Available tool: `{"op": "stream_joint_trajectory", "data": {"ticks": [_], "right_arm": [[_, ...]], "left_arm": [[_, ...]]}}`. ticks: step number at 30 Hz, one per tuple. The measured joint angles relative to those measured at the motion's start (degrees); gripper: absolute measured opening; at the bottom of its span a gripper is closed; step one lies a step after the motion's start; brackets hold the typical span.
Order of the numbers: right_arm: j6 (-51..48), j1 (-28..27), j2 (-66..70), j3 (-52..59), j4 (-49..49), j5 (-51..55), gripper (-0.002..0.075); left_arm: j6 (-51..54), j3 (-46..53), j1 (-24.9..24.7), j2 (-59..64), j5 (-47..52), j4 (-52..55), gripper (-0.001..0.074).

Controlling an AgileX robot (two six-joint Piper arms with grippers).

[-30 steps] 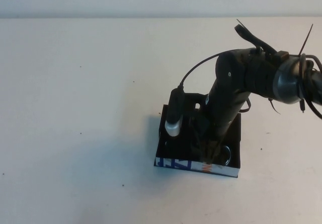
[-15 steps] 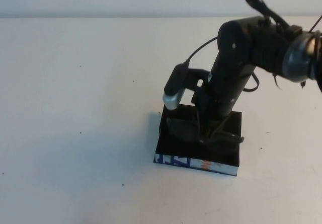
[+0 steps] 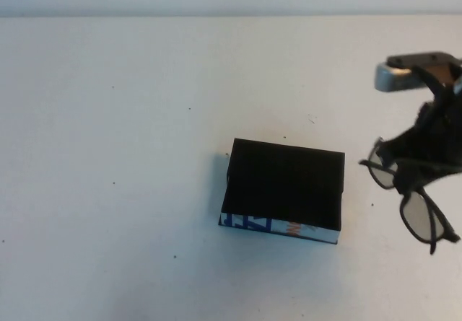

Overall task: Take glasses out of glasses case
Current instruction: Place the glasses on the table

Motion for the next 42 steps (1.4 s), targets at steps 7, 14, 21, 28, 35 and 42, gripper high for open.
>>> {"op": "stream_joint_trajectory", "data": {"ticks": [7, 14, 21, 28, 35, 42], "right_arm": [[7.3, -4.7, -1.9, 18.3, 0.3, -18.0, 0.0013], [8.1, -4.7, 3.1, 21.0, 2.4, -27.2, 0.0014], [8.1, -4.7, 6.2, 21.0, 3.6, -31.4, 0.0078], [8.1, -4.7, 6.3, 21.0, 3.6, -31.6, 0.0202], [8.1, -4.7, -2.8, 21.0, 2.9, -27.7, 0.0212], [8.1, -4.7, -21.4, 21.0, 2.8, -24.1, 0.0211]], "left_arm": [[0.0, 0.0, 0.0, 0.0, 0.0, 0.0, -0.0004], [0.0, 0.0, 0.0, 0.0, 0.0, 0.0, -0.0005], [0.0, 0.0, 0.0, 0.0, 0.0, 0.0, -0.0004], [0.0, 0.0, 0.0, 0.0, 0.0, 0.0, -0.0004], [0.0, 0.0, 0.0, 0.0, 0.0, 0.0, -0.0004], [0.0, 0.0, 0.0, 0.0, 0.0, 0.0, -0.0004]]}}
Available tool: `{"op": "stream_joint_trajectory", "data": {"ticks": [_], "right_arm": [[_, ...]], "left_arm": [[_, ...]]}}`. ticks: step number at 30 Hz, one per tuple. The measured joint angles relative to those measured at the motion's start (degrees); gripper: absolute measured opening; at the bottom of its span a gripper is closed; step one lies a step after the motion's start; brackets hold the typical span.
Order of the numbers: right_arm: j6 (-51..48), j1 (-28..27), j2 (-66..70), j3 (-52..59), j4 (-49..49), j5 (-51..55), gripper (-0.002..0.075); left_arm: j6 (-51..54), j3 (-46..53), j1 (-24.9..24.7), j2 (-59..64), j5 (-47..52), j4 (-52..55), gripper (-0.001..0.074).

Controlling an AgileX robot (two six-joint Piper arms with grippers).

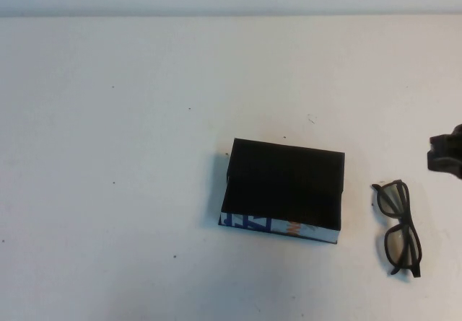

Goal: Take glasses out of glasses case

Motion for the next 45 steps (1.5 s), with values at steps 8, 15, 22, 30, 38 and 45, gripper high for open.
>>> {"op": "stream_joint_trajectory", "data": {"ticks": [8, 15, 22, 30, 38, 45], "right_arm": [[0.0, 0.0, -24.2, 7.5, 2.6, -4.9, 0.0025], [-8.2, -0.4, -42.7, 20.2, 10.6, -11.6, -0.0014], [-15.6, -0.4, -50.3, 27.2, 14.3, -13.4, -0.0015], [-16.3, -0.4, -50.2, 37.9, 6.7, -33.6, -0.0016], [-19.3, -0.4, -50.2, 51.2, 8.2, -65.6, -0.0018], [-20.8, -1.5, -54.7, 53.1, 10.9, -53.5, -0.0018]], "left_arm": [[0.0, 0.0, 0.0, 0.0, 0.0, 0.0, -0.0004], [0.0, 0.0, 0.0, 0.0, 0.0, 0.0, -0.0004], [0.0, 0.0, 0.0, 0.0, 0.0, 0.0, -0.0004], [0.0, 0.0, 0.0, 0.0, 0.0, 0.0, -0.0004], [0.0, 0.0, 0.0, 0.0, 0.0, 0.0, -0.0004], [0.0, 0.0, 0.0, 0.0, 0.0, 0.0, -0.0004]]}}
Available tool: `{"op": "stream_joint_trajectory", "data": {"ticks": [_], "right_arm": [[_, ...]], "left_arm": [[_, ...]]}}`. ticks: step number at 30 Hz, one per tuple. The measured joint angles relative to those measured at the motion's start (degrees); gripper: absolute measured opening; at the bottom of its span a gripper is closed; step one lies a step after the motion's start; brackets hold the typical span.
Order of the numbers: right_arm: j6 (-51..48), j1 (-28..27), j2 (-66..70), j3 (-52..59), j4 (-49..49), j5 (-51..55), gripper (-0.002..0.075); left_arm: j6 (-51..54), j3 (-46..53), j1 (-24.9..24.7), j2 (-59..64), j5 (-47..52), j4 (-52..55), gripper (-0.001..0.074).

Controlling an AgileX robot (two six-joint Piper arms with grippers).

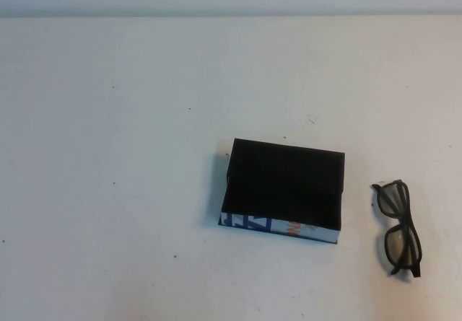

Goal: Take glasses out of glasses case

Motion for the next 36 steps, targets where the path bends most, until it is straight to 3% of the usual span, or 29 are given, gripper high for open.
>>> {"op": "stream_joint_trajectory", "data": {"ticks": [6, 10, 20, 36], "right_arm": [[9.3, -9.8, -11.0, 0.0, -11.2, 19.0, -0.0018], [13.5, -13.5, -14.9, 1.2, -14.6, 22.3, -0.0017], [16.8, -10.5, -15.1, 2.8, -15.0, 25.1, -0.0018], [17.4, -10.3, -15.1, 2.8, -15.2, 26.9, -0.0018]], "left_arm": [[0.0, 0.0, 0.0, 0.0, 0.0, 0.0, -0.0004], [0.0, 0.0, 0.0, 0.0, 0.0, 0.0, -0.0004], [0.0, 0.0, 0.0, 0.0, 0.0, 0.0, -0.0004], [0.0, 0.0, 0.0, 0.0, 0.0, 0.0, -0.0004]]}}
